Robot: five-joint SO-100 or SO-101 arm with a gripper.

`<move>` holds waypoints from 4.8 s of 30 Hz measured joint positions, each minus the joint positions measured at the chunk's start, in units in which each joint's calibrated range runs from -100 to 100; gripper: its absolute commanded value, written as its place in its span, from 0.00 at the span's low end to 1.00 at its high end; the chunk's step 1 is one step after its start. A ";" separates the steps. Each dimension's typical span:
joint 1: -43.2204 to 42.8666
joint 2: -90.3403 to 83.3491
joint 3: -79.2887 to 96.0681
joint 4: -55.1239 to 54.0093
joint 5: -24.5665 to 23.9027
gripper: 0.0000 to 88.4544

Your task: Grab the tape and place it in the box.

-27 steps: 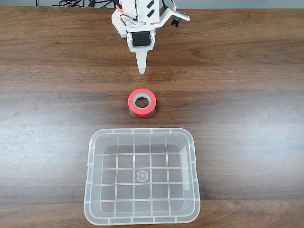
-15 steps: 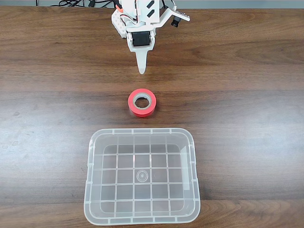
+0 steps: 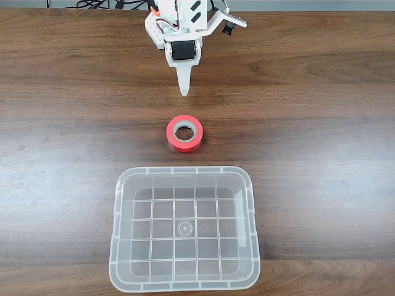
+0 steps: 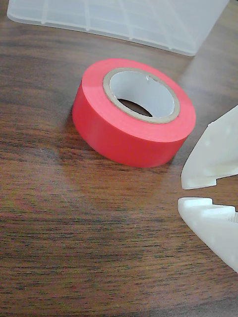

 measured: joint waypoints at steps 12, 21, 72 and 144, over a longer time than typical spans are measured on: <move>0.00 0.00 0.00 0.00 0.00 0.01; 0.00 0.00 -0.27 0.00 0.00 0.01; 1.88 90.33 -67.15 1.27 0.00 0.02; 4.66 88.74 -44.95 -16.44 4.12 0.07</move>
